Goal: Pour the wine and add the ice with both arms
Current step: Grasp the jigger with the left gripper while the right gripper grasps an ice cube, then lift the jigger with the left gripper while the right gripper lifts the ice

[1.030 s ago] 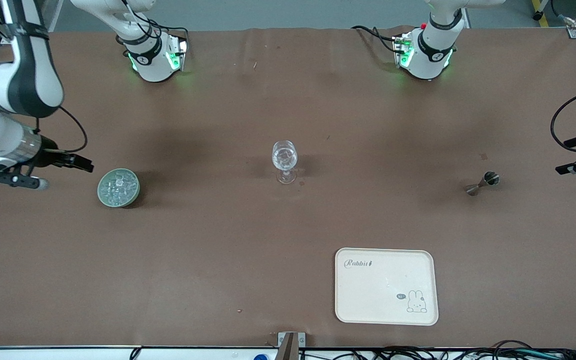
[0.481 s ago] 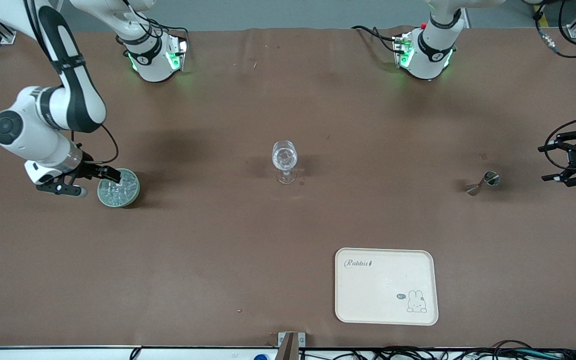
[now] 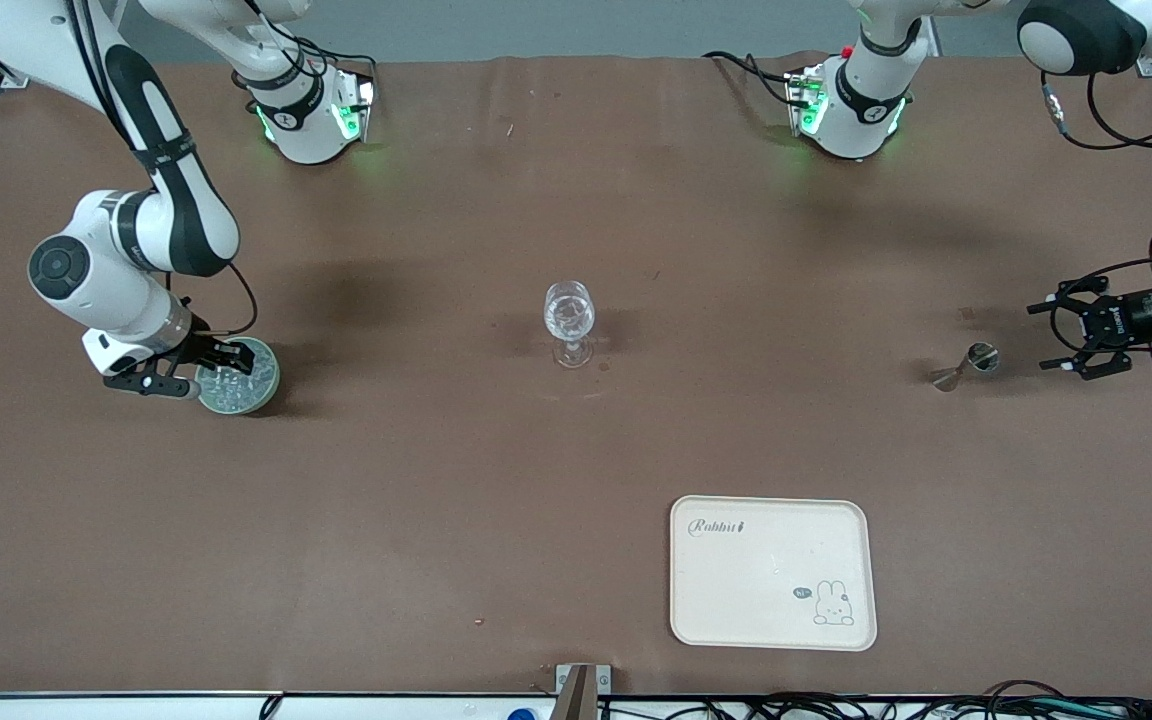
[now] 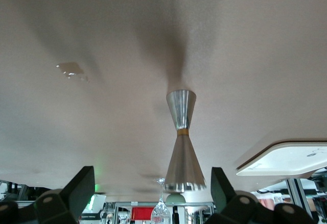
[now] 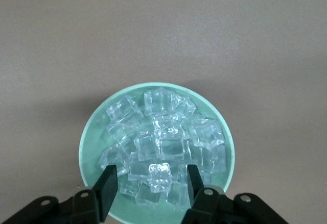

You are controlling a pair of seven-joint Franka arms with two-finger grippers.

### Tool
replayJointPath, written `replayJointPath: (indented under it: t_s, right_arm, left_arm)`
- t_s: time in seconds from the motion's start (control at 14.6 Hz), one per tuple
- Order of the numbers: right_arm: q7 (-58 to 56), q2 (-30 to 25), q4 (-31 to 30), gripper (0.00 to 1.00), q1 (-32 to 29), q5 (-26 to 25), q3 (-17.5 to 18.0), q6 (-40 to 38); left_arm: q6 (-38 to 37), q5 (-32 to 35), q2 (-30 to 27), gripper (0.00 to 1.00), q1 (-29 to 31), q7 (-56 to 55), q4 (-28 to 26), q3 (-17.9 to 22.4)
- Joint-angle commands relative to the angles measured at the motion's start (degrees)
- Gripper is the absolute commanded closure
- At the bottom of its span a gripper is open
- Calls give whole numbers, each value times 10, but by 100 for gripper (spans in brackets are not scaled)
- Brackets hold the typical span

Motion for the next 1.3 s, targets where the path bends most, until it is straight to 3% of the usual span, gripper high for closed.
replayJointPath:
  t_s: [0.0,0.21,0.41,0.62,0.76,1.24]
  right_arm:
    - [-1,2,-20,41,3,2,-1,29]
    - [-2,8,-20,45,3,1,-1,28]
    - [-2,8,-21,49,3,2,-1,20]
    - [-4,8,-21,57,3,2,-1,19]
    - [-4,8,-21,64,3,2,-1,20]
    - [-5,12,-21,65,1,2,-1,19]
  left_arm:
    - [-8,-65,33,0,-8,36,-16,9]
    - [-7,-121,58,5,-16,50,-31,5]
    - [-6,-132,57,8,-17,69,-52,-4]
    - [-4,-142,57,9,-17,74,-53,-18]
    - [-4,-174,57,15,-17,64,-67,-31]
    - [-3,-196,62,28,-16,62,-79,-41]
